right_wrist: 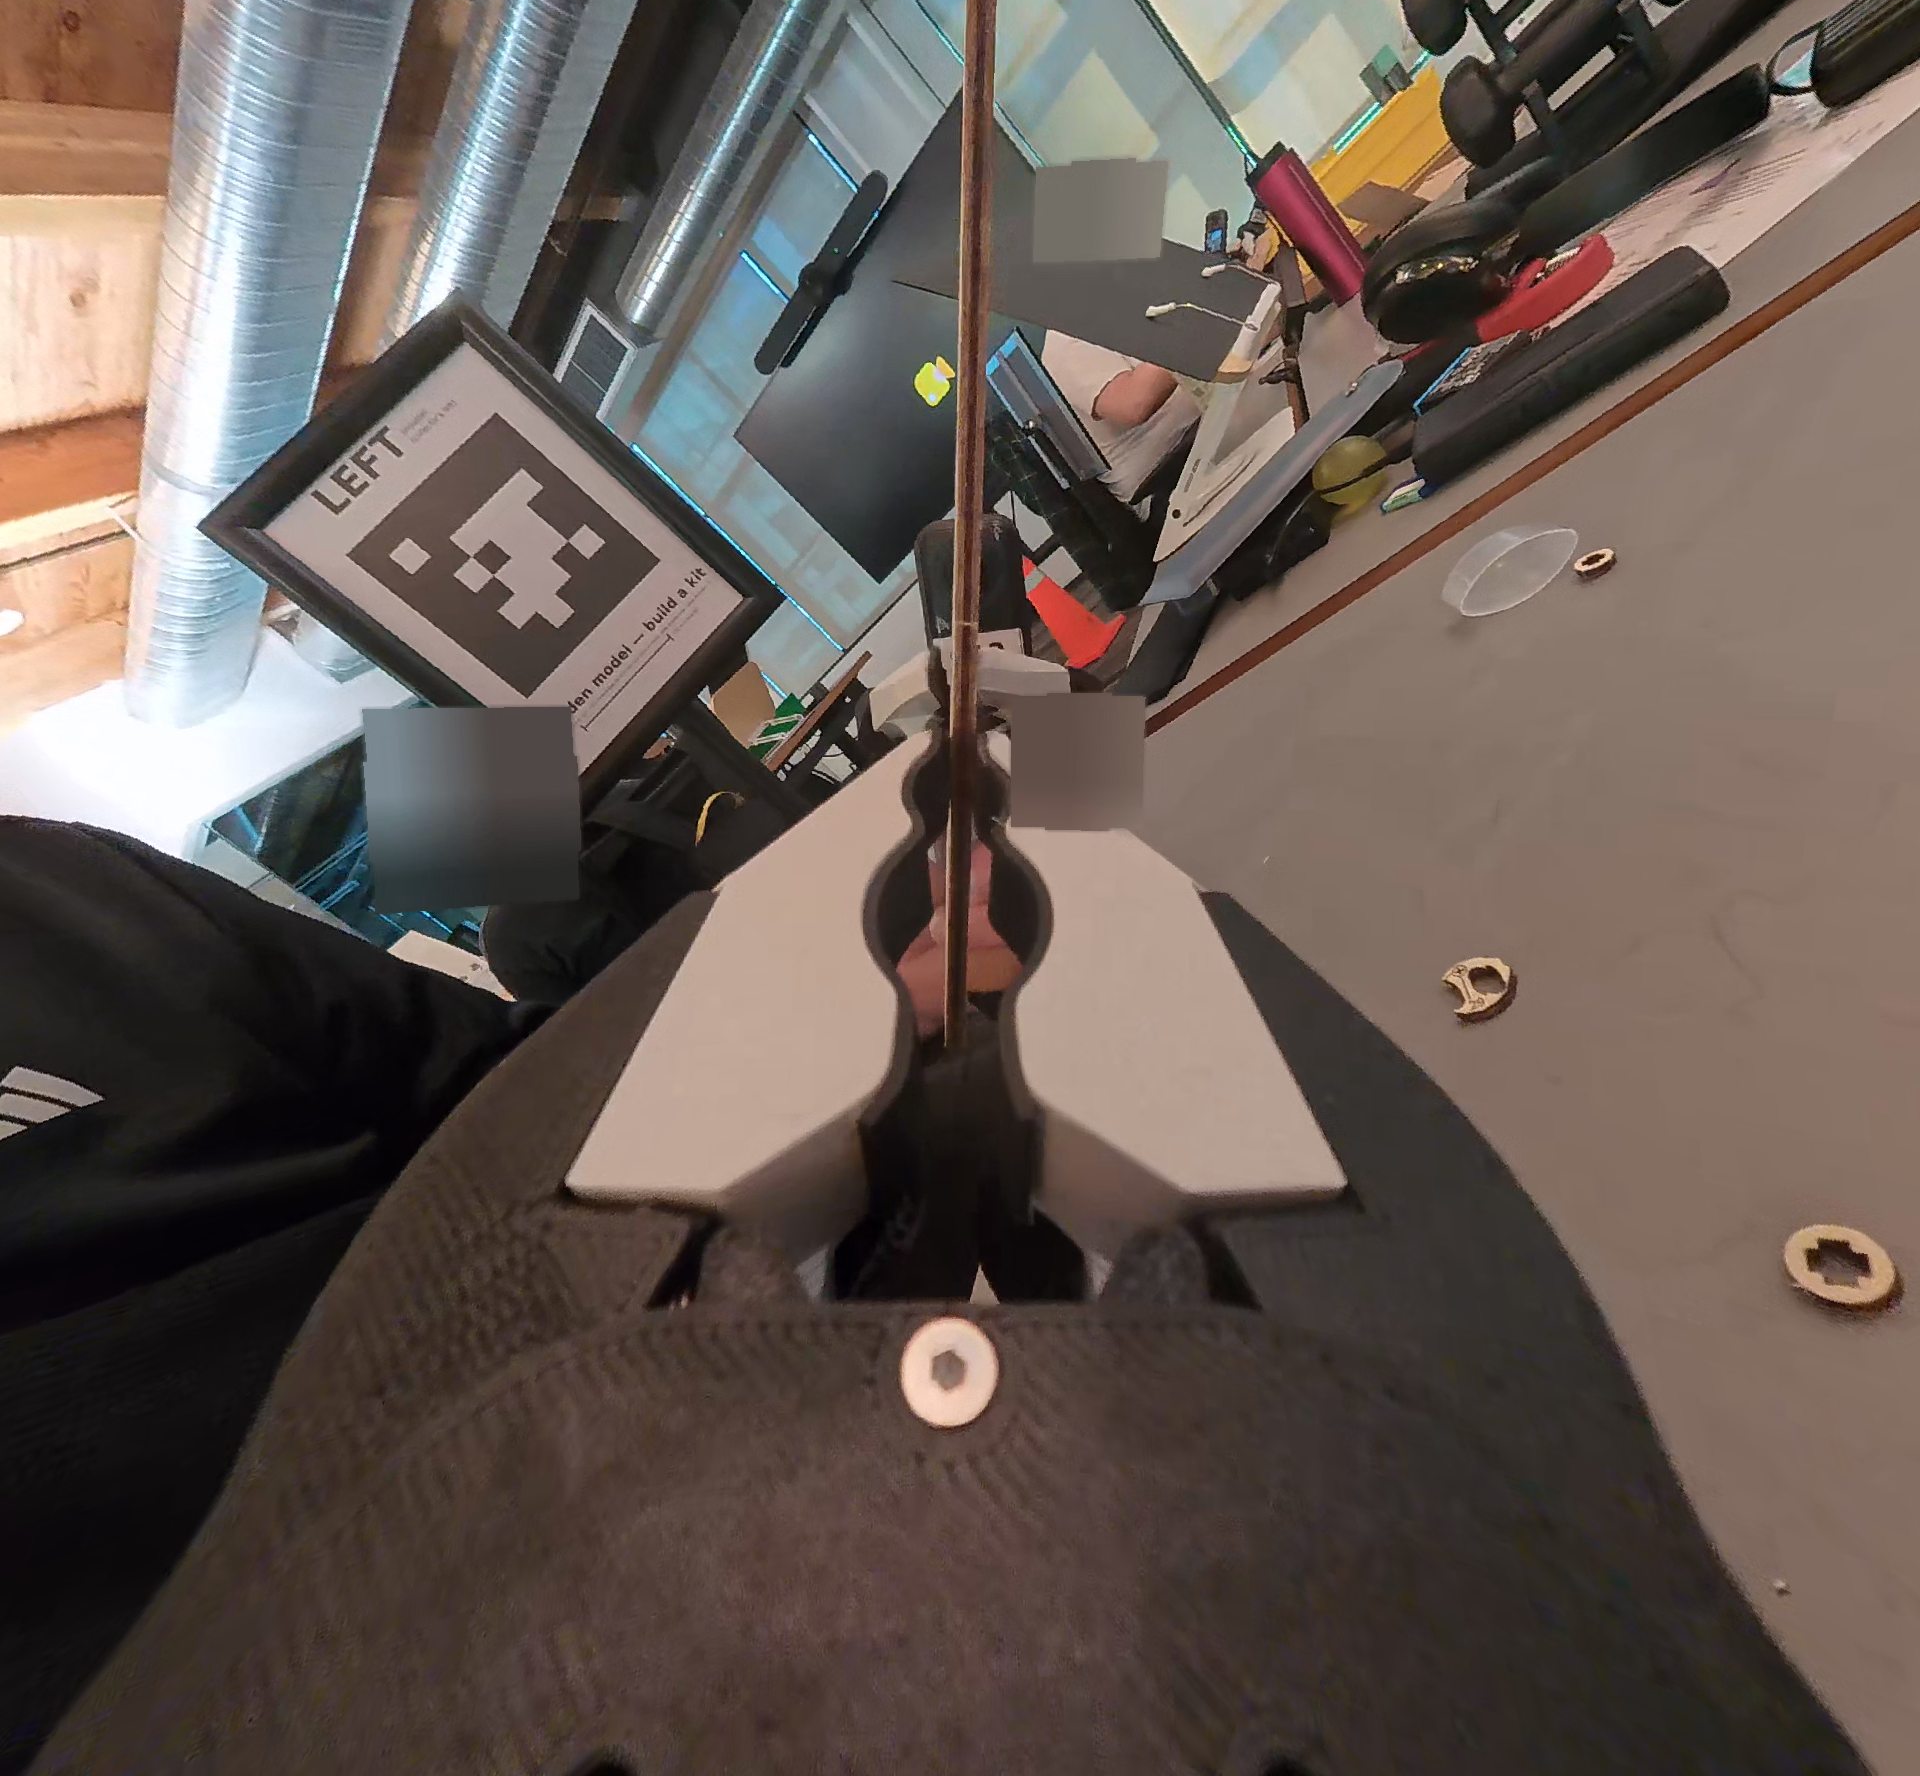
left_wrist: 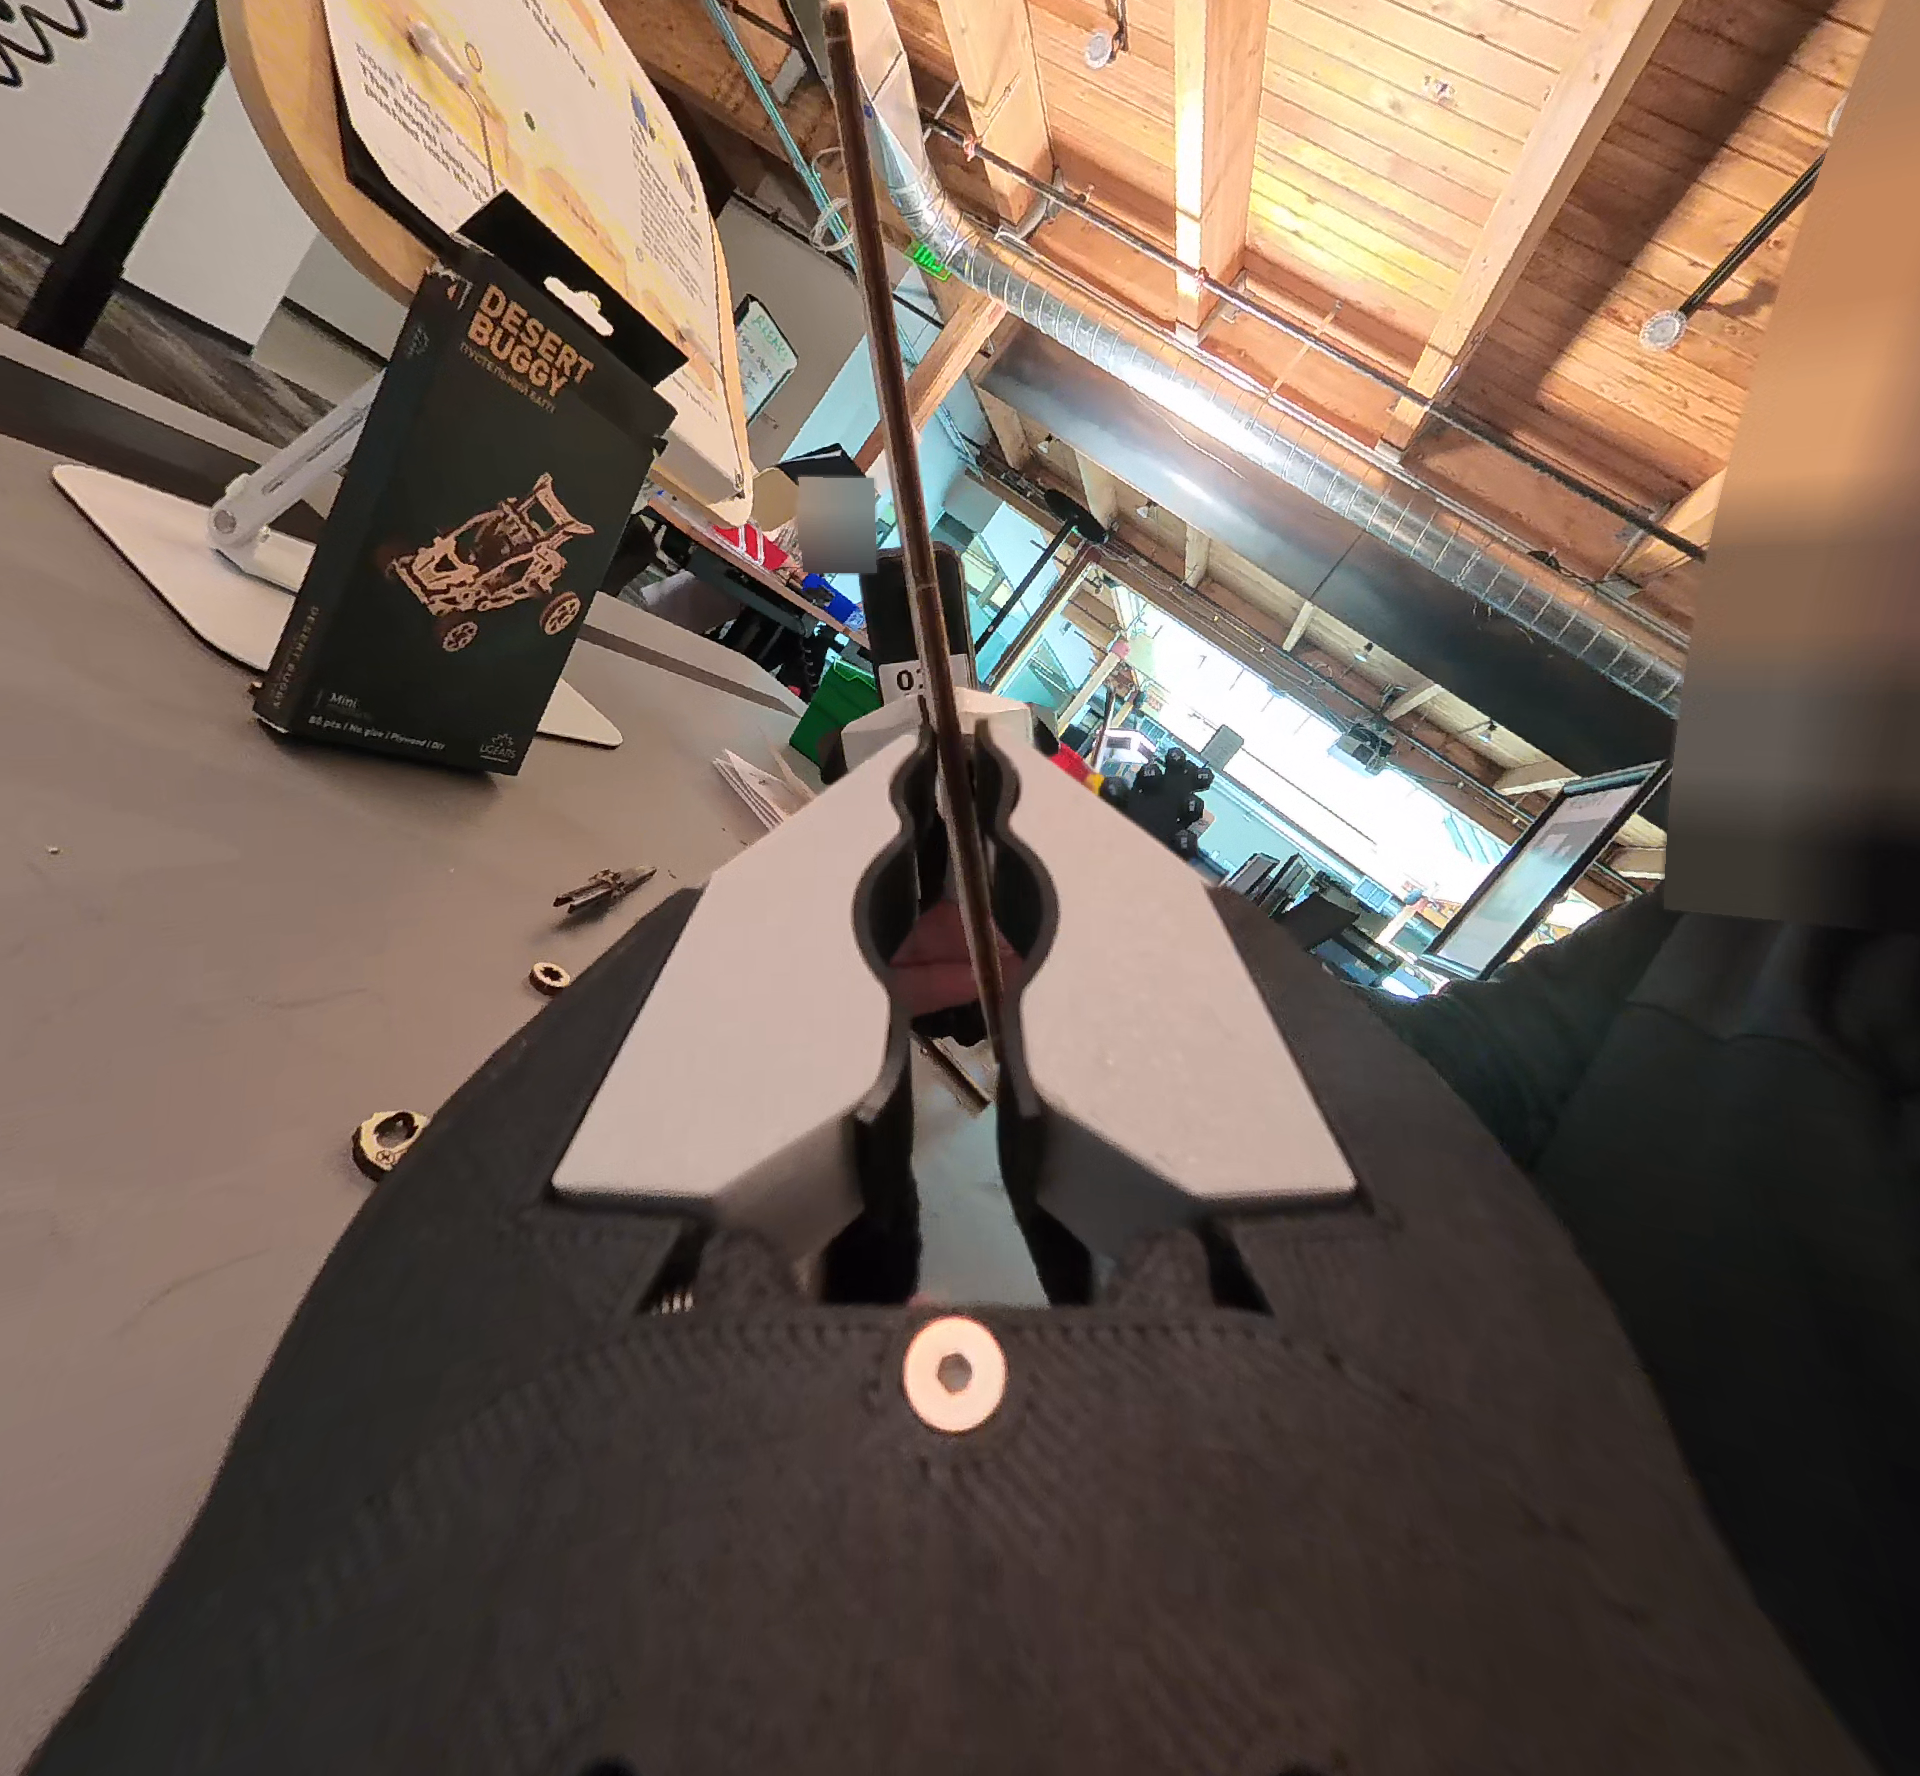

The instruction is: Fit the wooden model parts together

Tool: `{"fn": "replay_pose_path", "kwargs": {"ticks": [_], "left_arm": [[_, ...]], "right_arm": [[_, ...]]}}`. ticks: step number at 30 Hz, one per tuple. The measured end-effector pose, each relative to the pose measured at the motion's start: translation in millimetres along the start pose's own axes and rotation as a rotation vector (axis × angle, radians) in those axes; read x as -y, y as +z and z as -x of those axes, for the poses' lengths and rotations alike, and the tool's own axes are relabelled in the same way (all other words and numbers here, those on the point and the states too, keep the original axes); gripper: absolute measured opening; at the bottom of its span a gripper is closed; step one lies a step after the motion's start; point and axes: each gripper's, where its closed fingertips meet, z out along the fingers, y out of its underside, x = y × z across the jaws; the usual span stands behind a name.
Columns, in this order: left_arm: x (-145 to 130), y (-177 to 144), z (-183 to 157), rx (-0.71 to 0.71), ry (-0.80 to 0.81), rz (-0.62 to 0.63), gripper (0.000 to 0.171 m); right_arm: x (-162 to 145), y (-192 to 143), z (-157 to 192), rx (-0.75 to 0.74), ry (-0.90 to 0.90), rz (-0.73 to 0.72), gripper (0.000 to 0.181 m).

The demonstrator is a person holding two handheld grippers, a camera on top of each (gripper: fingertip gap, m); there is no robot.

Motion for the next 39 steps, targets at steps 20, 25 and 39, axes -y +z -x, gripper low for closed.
{"fn": "replay_pose_path", "kwargs": {"ticks": [20,25,39], "left_arm": [[-7.0,-3.4,52.2,0.582,0.402,0.215,0.015],[-5.1,-3.5,51.6,0.597,0.416,0.209,0.016],[10.8,-5.3,47.9,0.883,0.688,0.421,0.016]], "right_arm": [[8.1,-4.7,-28.4,-0.708,-0.685,0.270,0.008],[8.2,-2.5,-23.6,-0.699,-0.716,0.270,0.007],[7.1,2.7,-13.2,-0.574,-0.637,0.210,0.002]]}}
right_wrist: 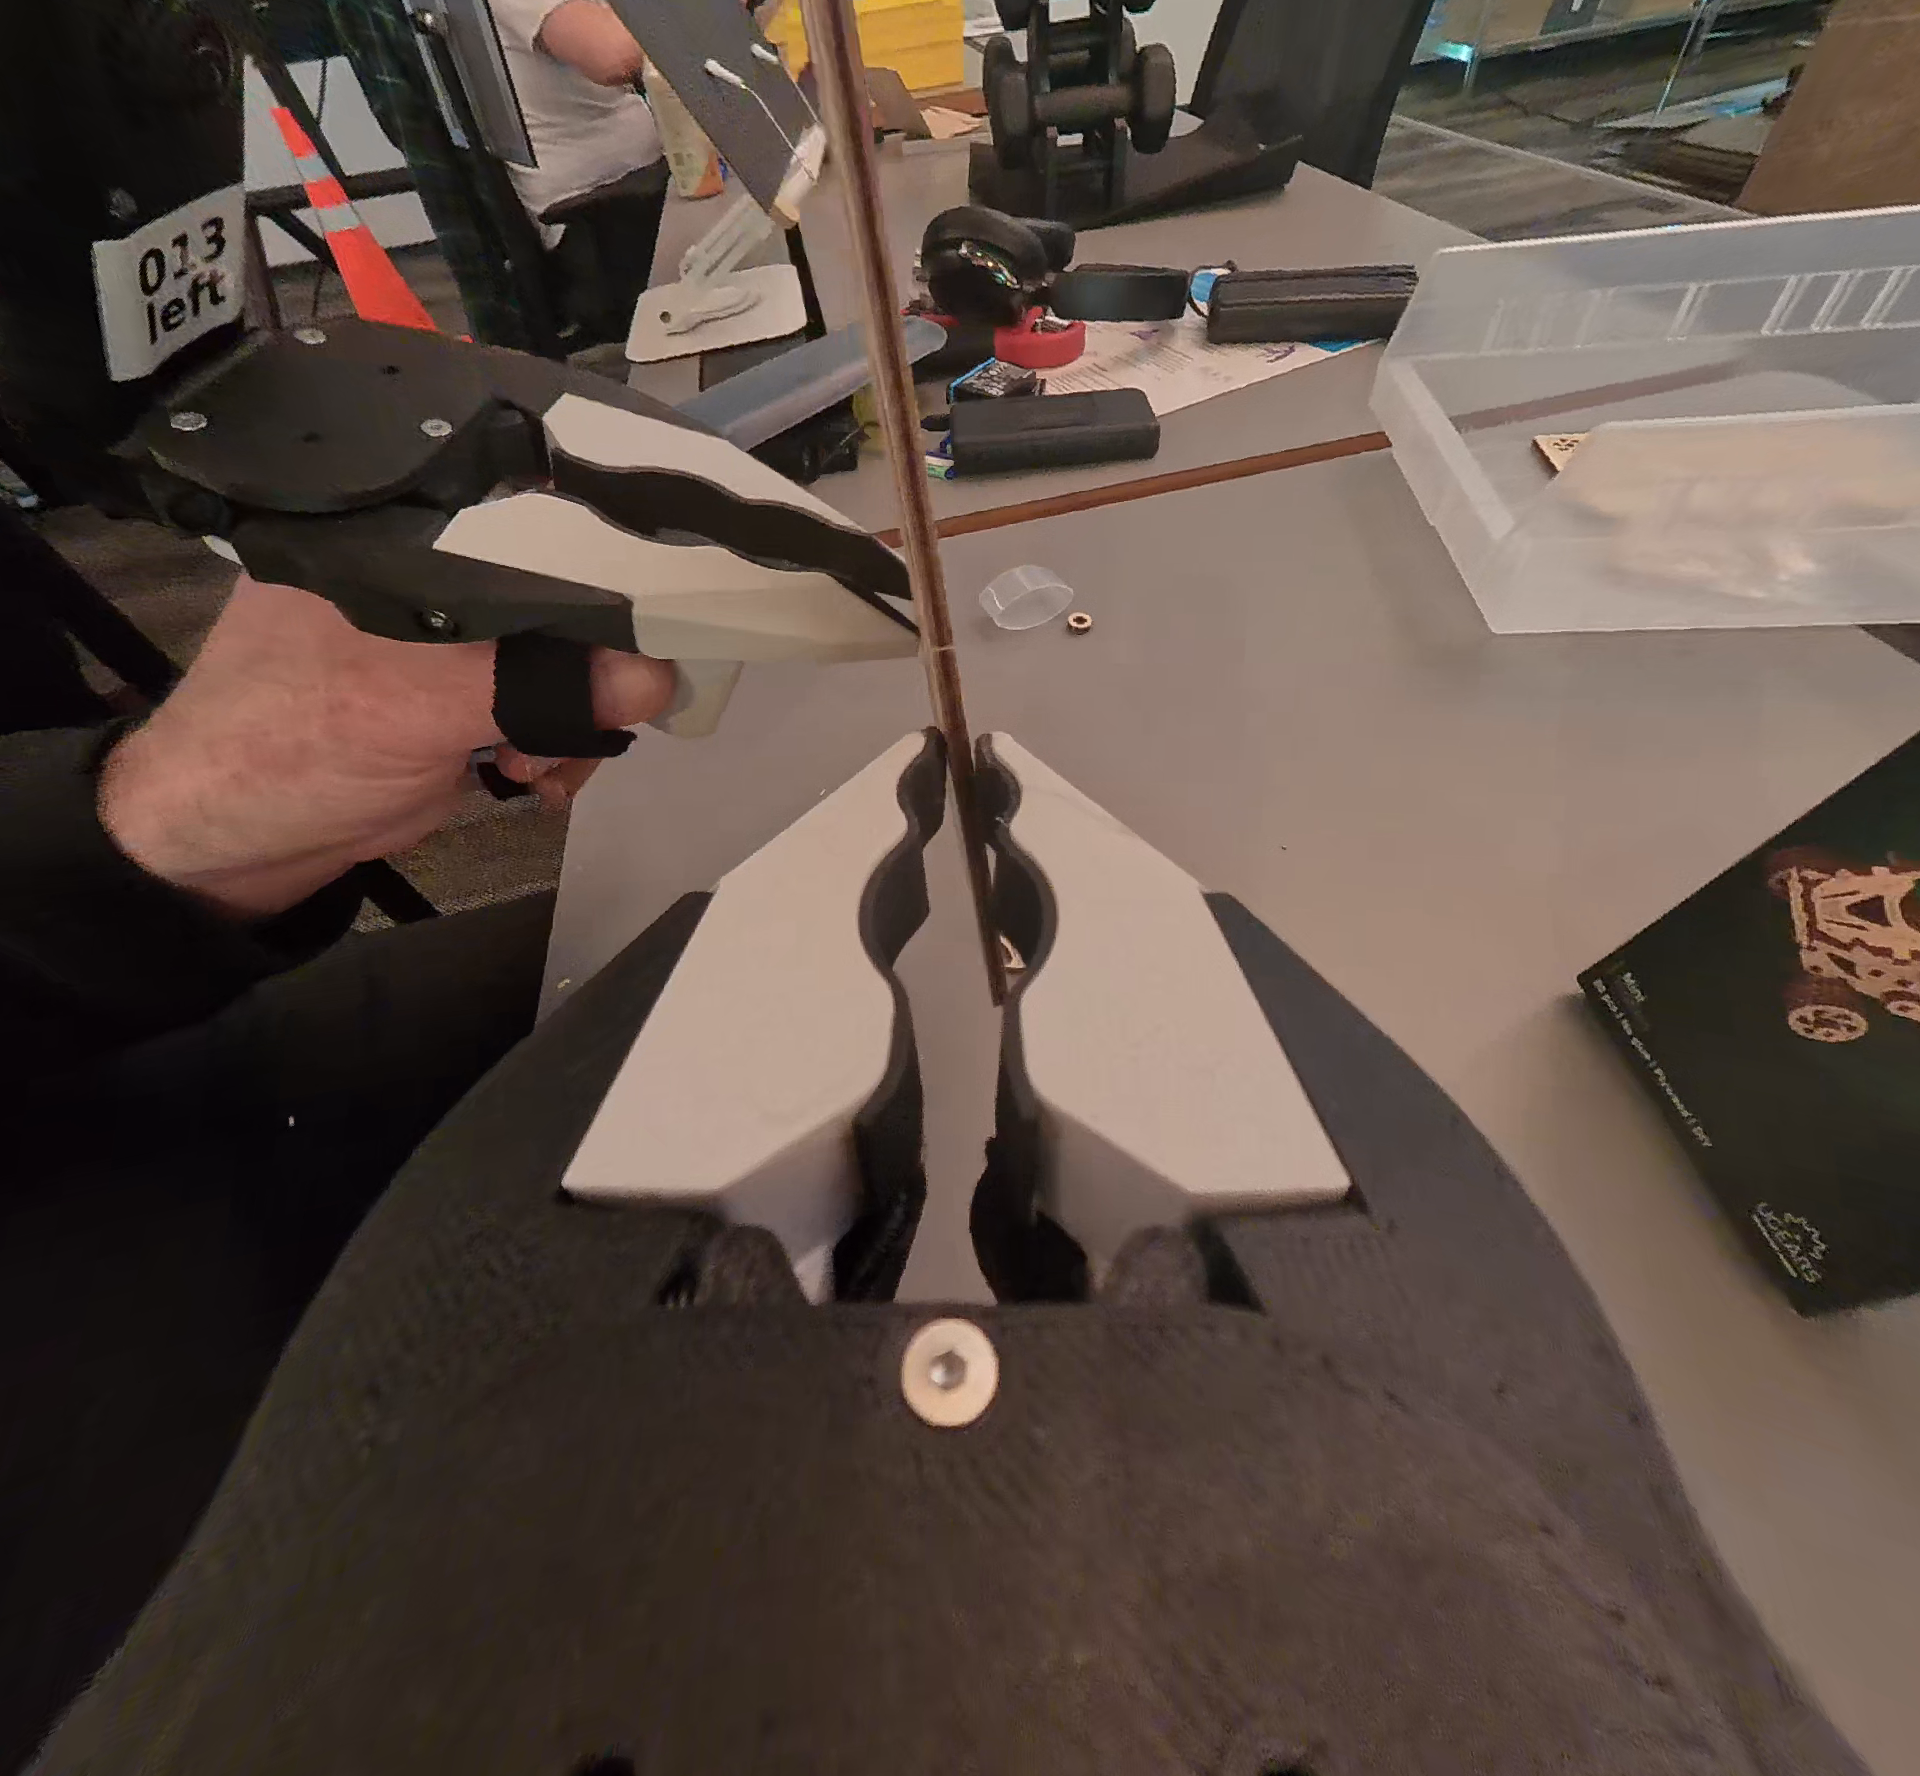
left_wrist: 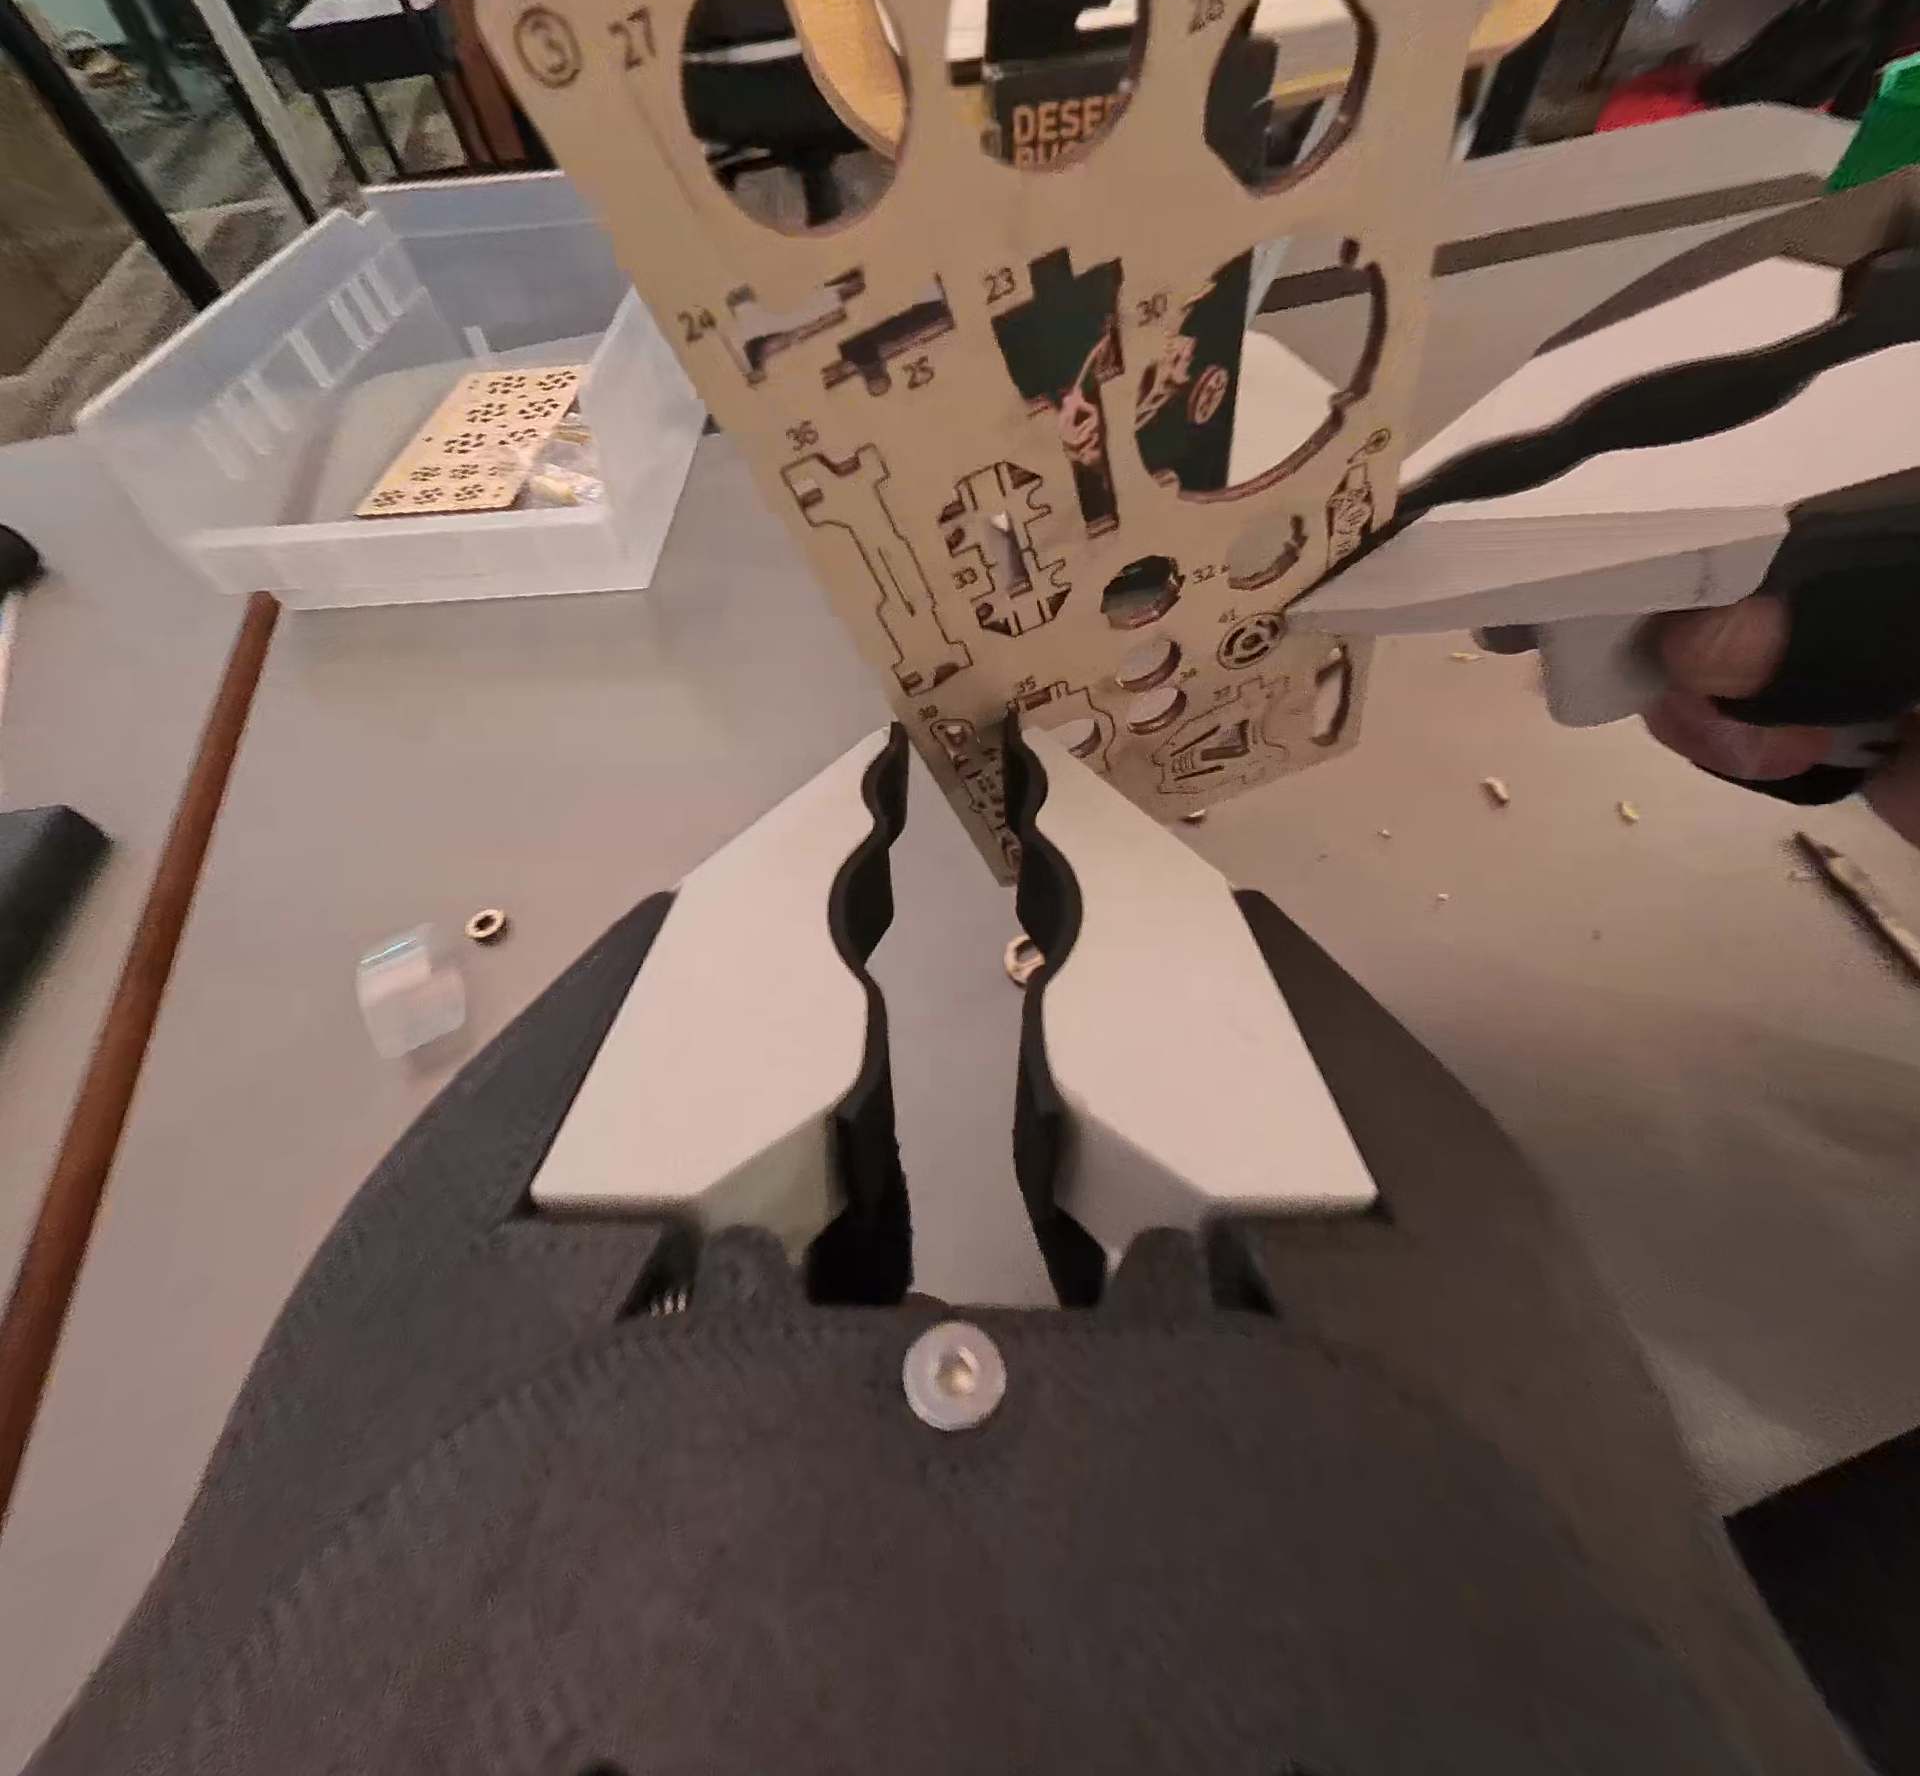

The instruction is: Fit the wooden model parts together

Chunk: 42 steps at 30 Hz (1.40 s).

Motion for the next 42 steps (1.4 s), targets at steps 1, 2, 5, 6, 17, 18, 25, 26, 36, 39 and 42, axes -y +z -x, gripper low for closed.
{"fn": "replay_pose_path", "kwargs": {"ticks": [1,2,5,6,17,18,25,26,36,39,42], "left_arm": [[-0.7,0.3,0.8,0.016,0.011,0.013,0.015],[-1.3,0.7,1.1,0.023,0.017,0.020,0.014],[-4.6,1.4,1.4,0.014,0.009,0.025,0.008],[-5.7,1.5,1.2,0.011,0.006,0.025,0.007],[0.4,-7.1,0.3,-0.130,-0.130,-0.078,0.000],[2.5,-9.5,0.6,-0.160,-0.161,-0.103,0.002],[19.9,-17.7,-11.5,-0.367,-0.341,-0.226,0.012],[23.1,-19.2,-14.6,-0.402,-0.360,-0.248,0.014],[35.1,-31.3,-24.9,-0.597,-0.484,-0.337,0.006],[37.3,-34.0,-26.2,-0.616,-0.486,-0.342,0.005],[39.4,-36.8,-28.2,-0.642,-0.494,-0.346,0.004]], "right_arm": [[0.5,0.4,1.5,0.005,-0.001,-0.002,0.001],[1.3,0.4,2.3,0.010,0.001,-0.007,0.001],[3.7,-0.5,3.4,0.025,0.016,-0.025,0.000],[3.8,-0.6,3.7,0.030,0.020,-0.028,0.000],[18.1,-15.2,-6.3,0.119,0.205,-0.164,0.000],[19.3,-17.5,-8.3,0.133,0.231,-0.179,0.000],[23.6,-20.2,-1.9,0.280,0.358,-0.245,0.000],[23.4,-19.8,-0.8,0.294,0.370,-0.248,0.000],[25.5,-22.7,5.1,0.434,0.481,-0.293,0.000],[26.0,-23.4,5.3,0.460,0.506,-0.305,0.000],[25.6,-24.0,5.0,0.483,0.534,-0.310,0.000]]}}
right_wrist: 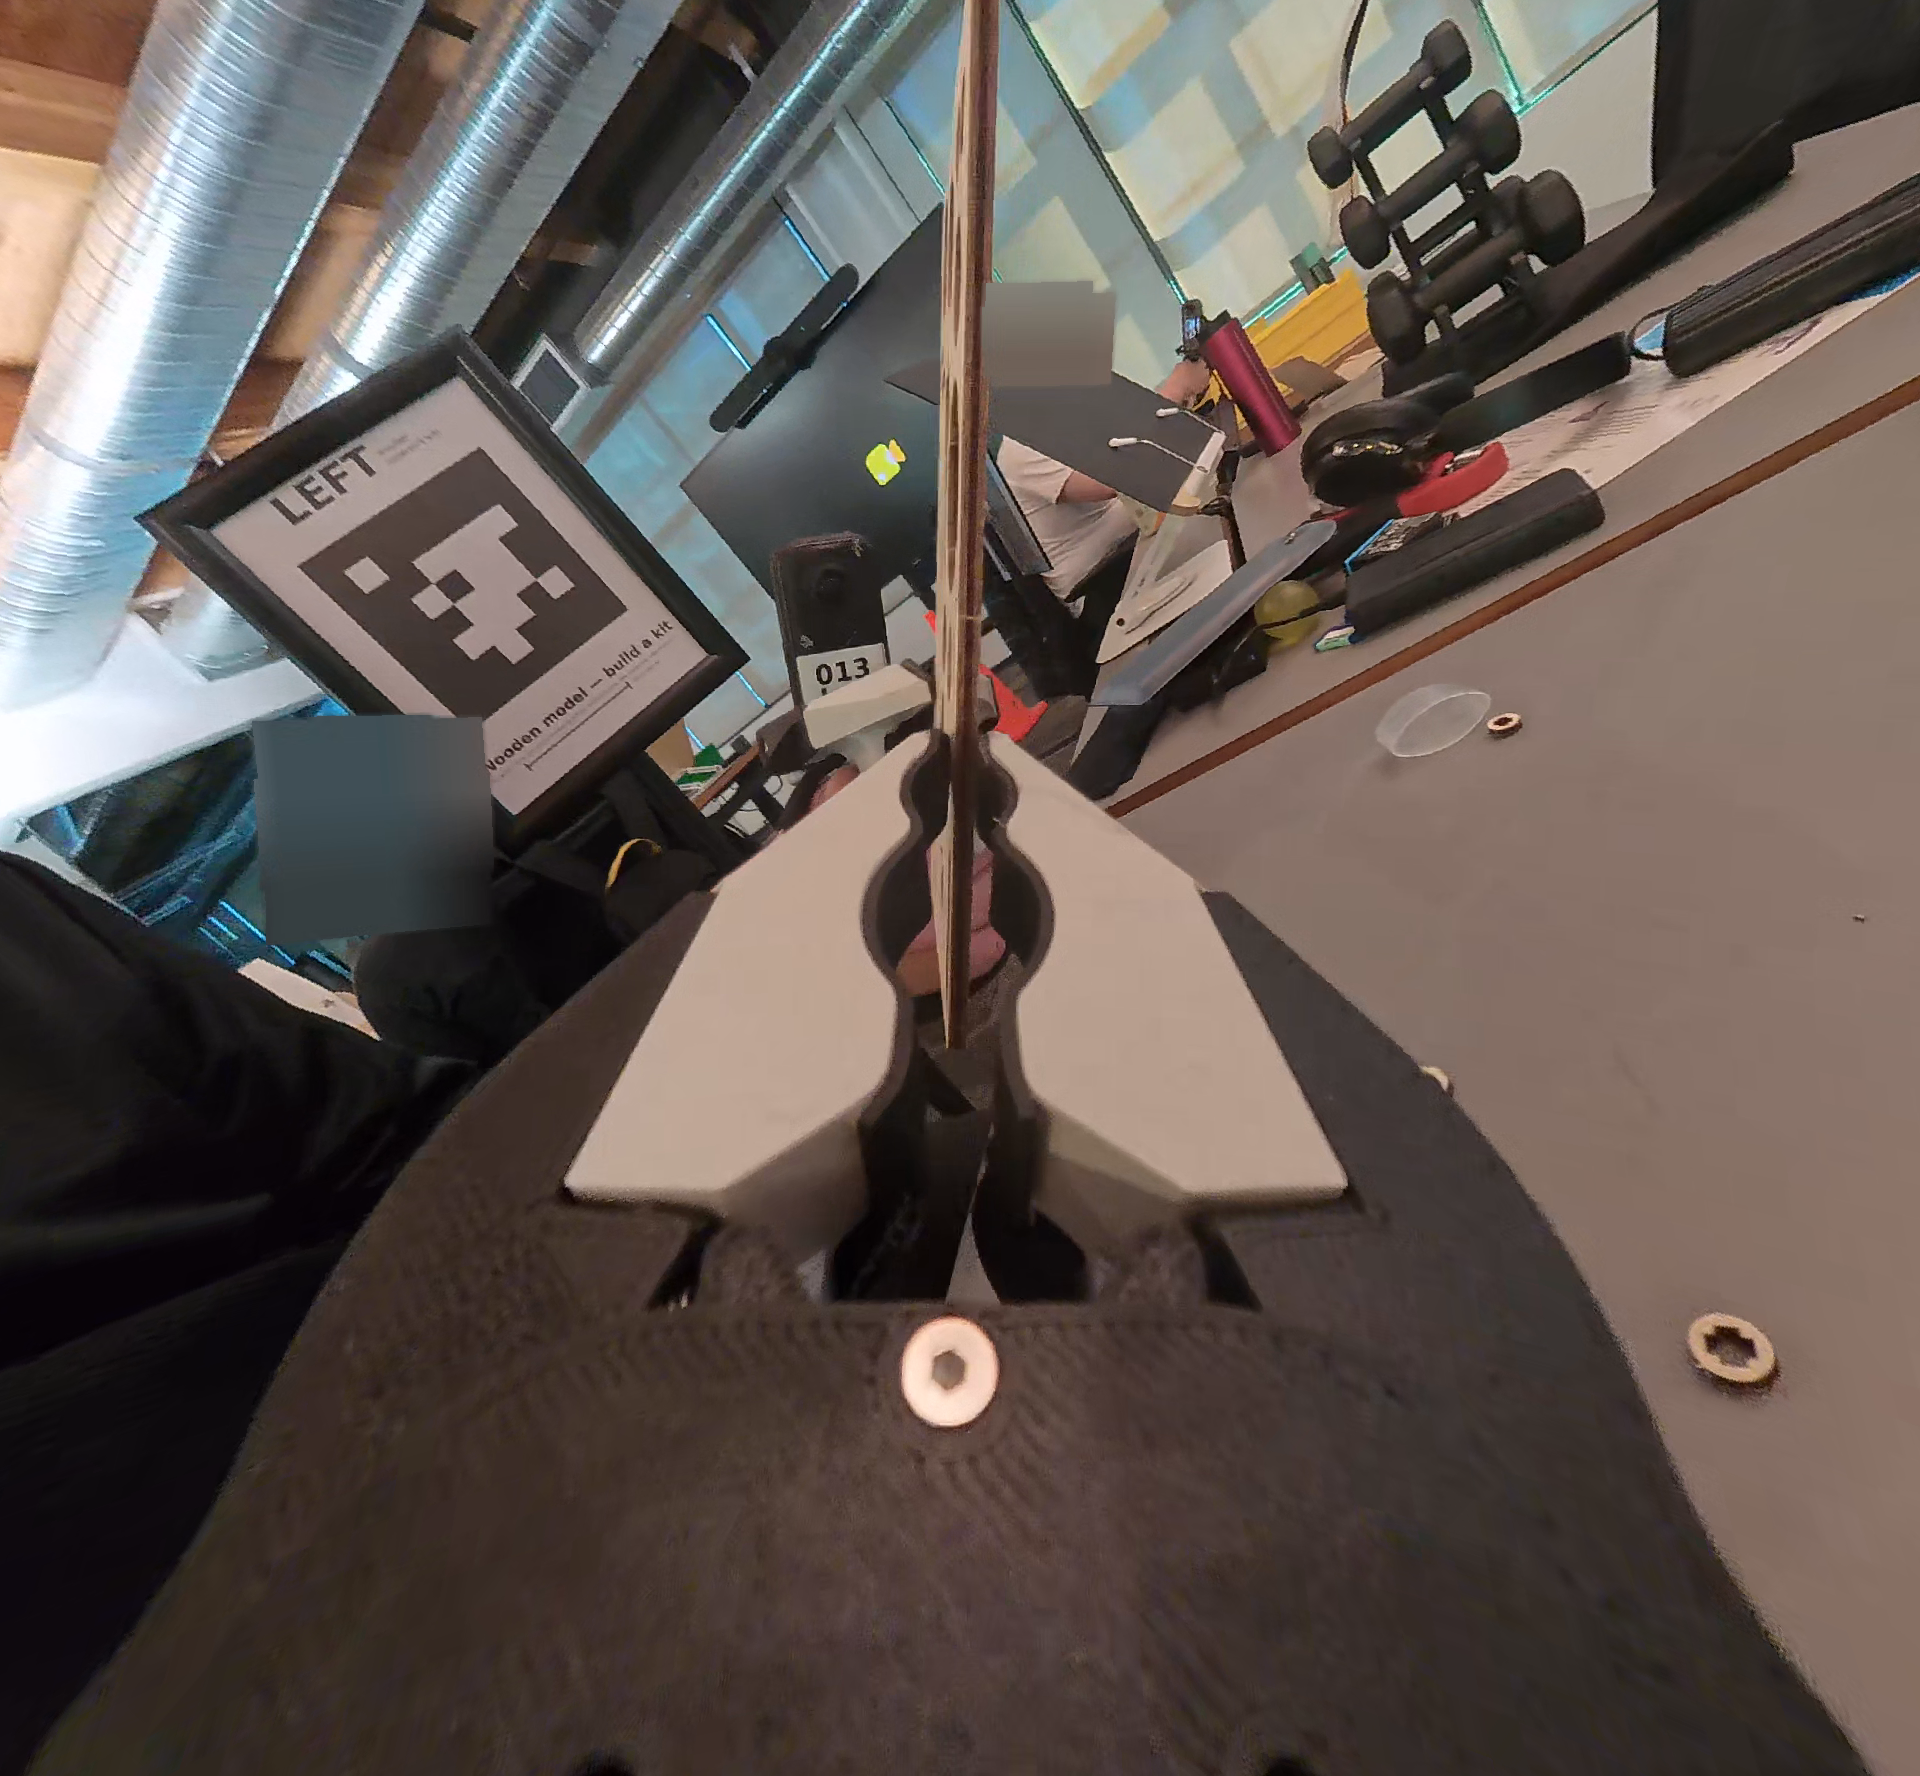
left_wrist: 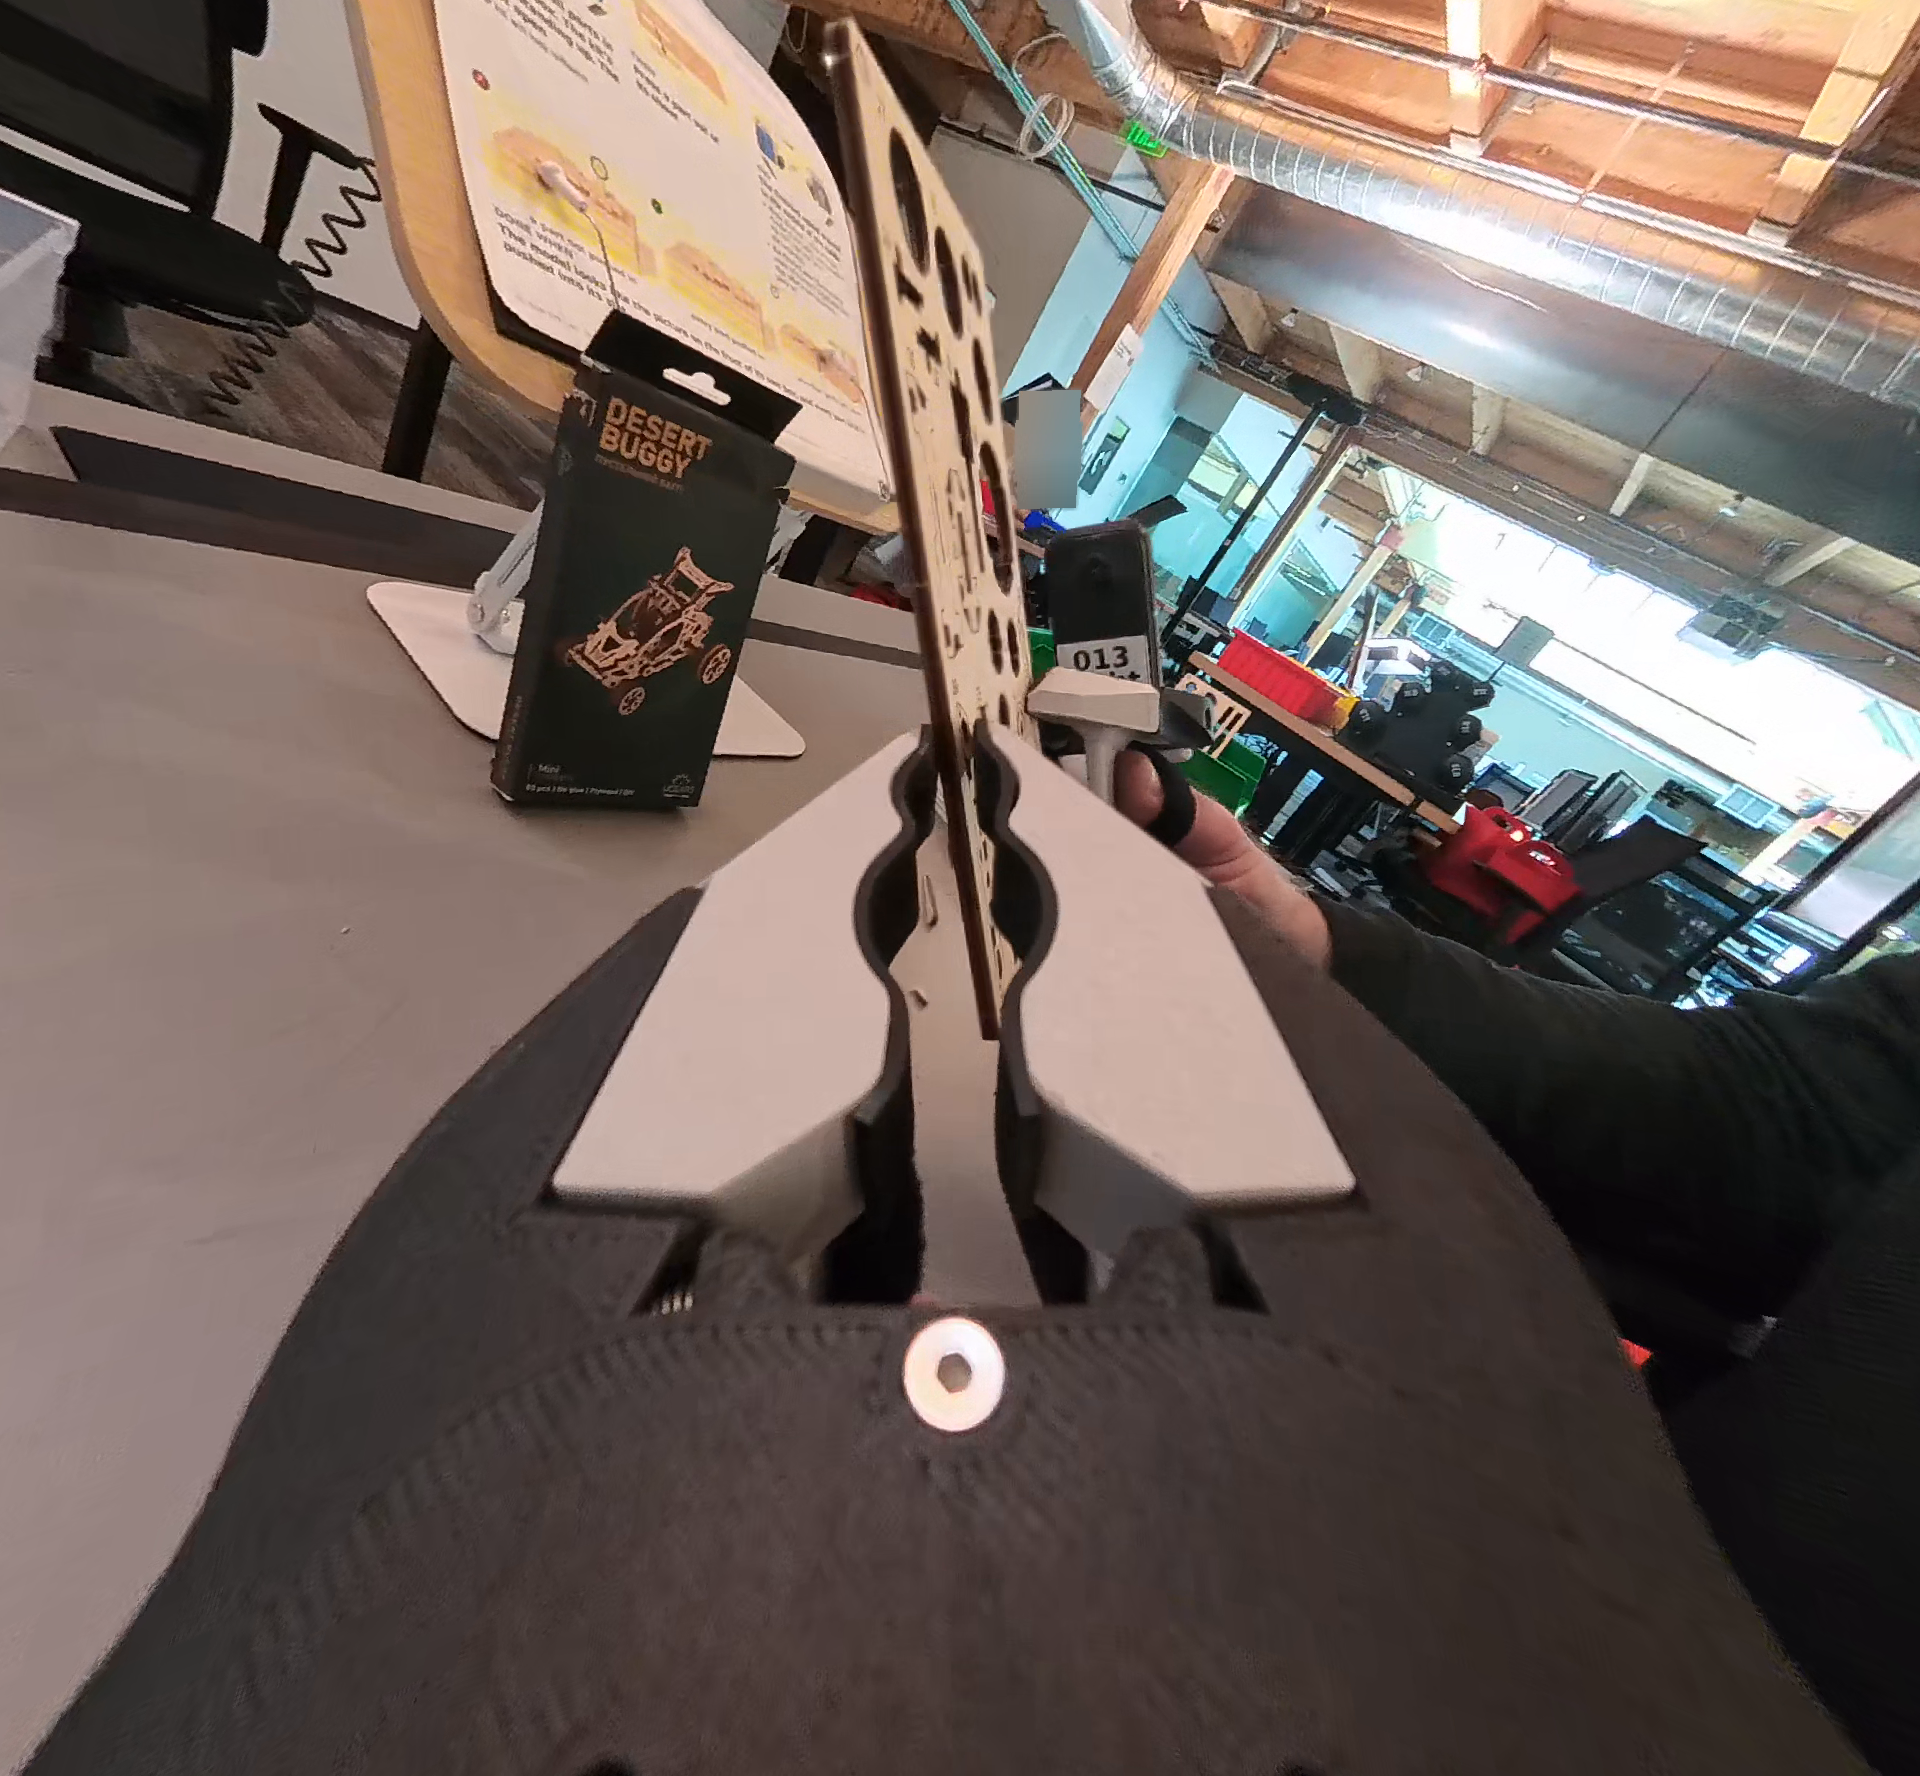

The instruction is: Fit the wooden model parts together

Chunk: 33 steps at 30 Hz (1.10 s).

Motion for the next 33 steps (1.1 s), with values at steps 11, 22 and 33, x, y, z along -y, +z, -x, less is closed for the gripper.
{"fn": "replay_pose_path", "kwargs": {"ticks": [11,22,33], "left_arm": [[2.7,-1.5,-4.8,-0.032,-0.009,-0.014,0.003],[8.9,-1.5,-11.5,-0.091,-0.048,-0.060,0.003],[-6.0,2.4,-16.2,-0.101,-0.022,0.046,0.000]], "right_arm": [[-0.2,0.0,5.1,0.048,0.018,-0.006,0.000],[-6.0,3.9,10.6,0.095,0.046,0.017,0.000],[2.3,4.4,8.3,0.020,-0.024,0.007,0.012]]}}
